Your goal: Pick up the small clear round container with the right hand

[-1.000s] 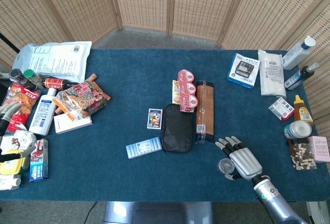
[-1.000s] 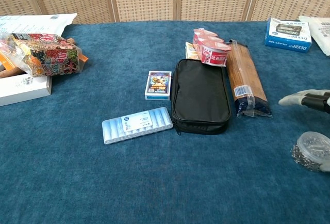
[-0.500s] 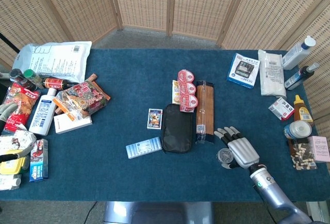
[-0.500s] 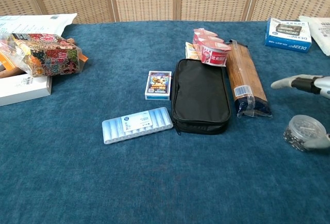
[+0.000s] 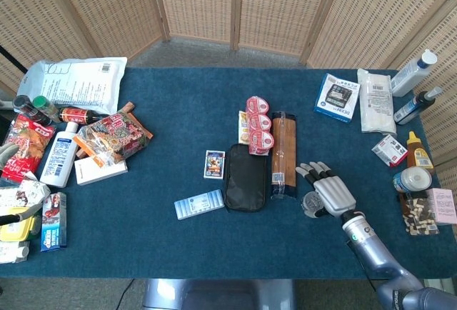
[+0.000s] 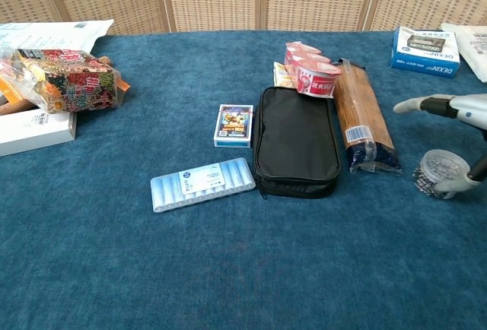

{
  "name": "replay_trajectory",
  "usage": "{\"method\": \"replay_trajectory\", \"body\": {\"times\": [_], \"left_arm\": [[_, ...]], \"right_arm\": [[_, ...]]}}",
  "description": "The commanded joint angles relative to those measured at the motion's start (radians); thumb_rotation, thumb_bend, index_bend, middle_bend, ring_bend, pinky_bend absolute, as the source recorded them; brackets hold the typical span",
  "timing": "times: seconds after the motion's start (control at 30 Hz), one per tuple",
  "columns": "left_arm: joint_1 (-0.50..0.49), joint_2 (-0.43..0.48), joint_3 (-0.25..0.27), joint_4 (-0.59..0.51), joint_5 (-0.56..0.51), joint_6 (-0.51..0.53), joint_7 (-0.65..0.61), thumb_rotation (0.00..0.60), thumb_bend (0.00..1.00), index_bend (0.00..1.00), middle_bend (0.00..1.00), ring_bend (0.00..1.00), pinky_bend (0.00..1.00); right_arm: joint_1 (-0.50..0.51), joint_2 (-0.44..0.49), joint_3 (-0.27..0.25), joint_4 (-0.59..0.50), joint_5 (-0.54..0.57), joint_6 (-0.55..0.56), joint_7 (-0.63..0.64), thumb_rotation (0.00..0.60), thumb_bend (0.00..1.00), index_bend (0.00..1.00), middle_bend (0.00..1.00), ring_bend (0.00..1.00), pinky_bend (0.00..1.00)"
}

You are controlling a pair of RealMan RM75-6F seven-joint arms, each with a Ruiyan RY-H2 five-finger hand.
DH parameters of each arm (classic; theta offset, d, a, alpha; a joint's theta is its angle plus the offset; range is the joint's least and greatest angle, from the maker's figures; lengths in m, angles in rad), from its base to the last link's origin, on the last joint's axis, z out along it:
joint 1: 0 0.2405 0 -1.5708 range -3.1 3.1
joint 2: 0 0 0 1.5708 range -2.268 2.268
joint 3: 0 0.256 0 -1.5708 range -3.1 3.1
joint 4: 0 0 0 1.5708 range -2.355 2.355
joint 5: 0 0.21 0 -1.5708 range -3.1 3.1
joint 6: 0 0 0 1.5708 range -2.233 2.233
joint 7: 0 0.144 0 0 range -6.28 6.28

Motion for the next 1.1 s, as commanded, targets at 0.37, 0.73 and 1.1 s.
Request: {"method": "replay_trajectory", "body": {"times": [0.37, 0.73, 1.1], "left_arm": [[-0.014, -0.006, -0.007, -0.004, 0.008, -0.01, 0.007, 0.6, 0.04, 0.01, 0.0, 0.0, 0.0], [-0.005, -0.006, -0.004, 0.002, 0.006, -0.001, 0.002, 0.6, 0.04, 0.01, 0.0, 0.0, 0.0], [-0.001, -0.007, -0.002, 0.005, 0.009, 0.002, -0.002, 0.6, 0.05, 0.0, 0.0, 0.0, 0.0]], "right_arm": [[-0.052, -0.011, -0.035, -0.003, 0.012, 0.056, 0.005, 0.6, 0.07, 0.0, 0.0, 0.0, 0.0], [-0.036, -0.026, -0.026, 0.006, 0.023, 0.037, 0.005, 0.6, 0.08, 0.03, 0.27, 0.04, 0.09], [-0.027, -0.027, -0.021, 0.012, 0.031, 0.029, 0.008, 0.6, 0.09, 0.17, 0.4, 0.16, 0.25]]}}
